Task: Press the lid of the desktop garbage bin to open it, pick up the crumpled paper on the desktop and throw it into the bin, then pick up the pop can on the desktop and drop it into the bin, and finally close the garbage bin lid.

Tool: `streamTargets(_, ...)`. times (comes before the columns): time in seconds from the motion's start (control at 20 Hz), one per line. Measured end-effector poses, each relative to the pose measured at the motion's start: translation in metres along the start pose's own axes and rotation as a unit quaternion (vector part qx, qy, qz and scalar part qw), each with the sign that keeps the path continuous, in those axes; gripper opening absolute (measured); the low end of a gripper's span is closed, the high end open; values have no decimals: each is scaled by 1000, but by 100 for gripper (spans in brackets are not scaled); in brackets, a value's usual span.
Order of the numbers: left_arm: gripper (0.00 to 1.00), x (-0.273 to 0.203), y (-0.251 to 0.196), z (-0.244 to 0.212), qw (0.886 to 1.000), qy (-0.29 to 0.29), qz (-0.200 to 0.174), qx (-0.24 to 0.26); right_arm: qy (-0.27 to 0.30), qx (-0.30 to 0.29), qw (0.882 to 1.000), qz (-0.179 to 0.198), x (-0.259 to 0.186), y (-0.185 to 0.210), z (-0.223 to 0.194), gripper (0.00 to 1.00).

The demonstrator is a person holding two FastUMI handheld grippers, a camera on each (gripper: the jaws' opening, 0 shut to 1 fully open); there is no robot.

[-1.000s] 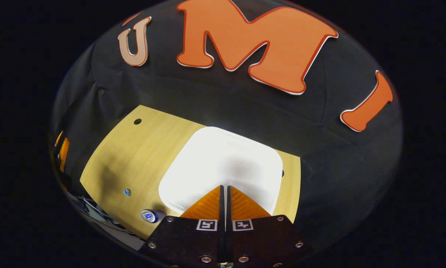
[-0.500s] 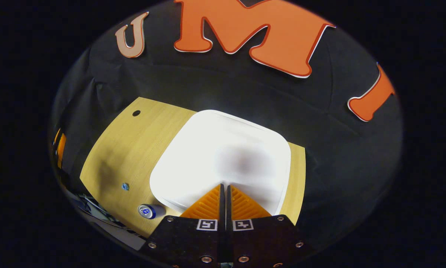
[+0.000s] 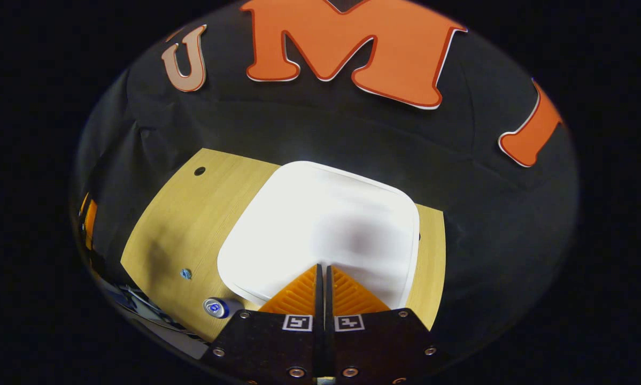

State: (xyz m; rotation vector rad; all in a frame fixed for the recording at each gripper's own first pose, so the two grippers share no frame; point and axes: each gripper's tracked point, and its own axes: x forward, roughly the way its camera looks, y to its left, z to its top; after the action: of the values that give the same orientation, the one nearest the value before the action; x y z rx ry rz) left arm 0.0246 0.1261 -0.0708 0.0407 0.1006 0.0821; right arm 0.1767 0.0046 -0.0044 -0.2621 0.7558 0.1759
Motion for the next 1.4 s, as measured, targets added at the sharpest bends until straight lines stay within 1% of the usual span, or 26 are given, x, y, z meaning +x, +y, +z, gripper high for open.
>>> streamTargets(0.15,100,-2,5,7,1000,-7,5,-3,-22,15,1000,-13,-8,-5,10,1)
streamTargets(0.3,100,-5,8,10,1000,-10,9,-2,-66,17,997,-25,-27,-8,31,1)
streamTargets(0.4,100,-7,9,12,1000,-10,10,3,-102,23,994,-27,-45,-8,45,1)
streamTargets(0.5,100,-8,7,15,1000,-15,8,5,-136,26,989,-44,-64,-10,53,1)
streamTargets(0.6,100,-8,6,18,1000,-18,7,6,-173,22,983,-52,-86,-3,60,1)
streamTargets(0.65,99,-8,5,19,1000,-19,5,7,-187,17,981,-54,-97,3,58,1)
streamTargets(0.8,100,-7,1,24,1000,-26,3,9,-227,15,972,-57,-124,19,55,1)
streamTargets(0.85,99,-7,0,24,1000,-26,2,8,-238,22,969,-57,-128,27,52,1)
streamTargets(0.9,100,-7,-3,24,1000,-27,-1,6,-252,31,966,-54,-134,36,49,1)
streamTargets(1.05,100,-7,-10,23,1000,-26,-8,3,-286,63,955,-42,-146,55,33,1)
streamTargets(1.15,100,-9,-15,19,1000,-24,-13,4,-314,83,945,-47,-151,60,22,1)
streamTargets(1.25,100,-9,-19,20,1000,-25,-16,6,-339,86,934,-68,-153,60,10,0)
streamTargets(1.3,100,-10,-21,20,999,-26,-18,7,-345,84,932,-74,-151,62,1,1)
streamTargets(1.4,100,-10,-24,22,999,-27,-20,7,-352,100,928,-68,-145,69,-15,1)
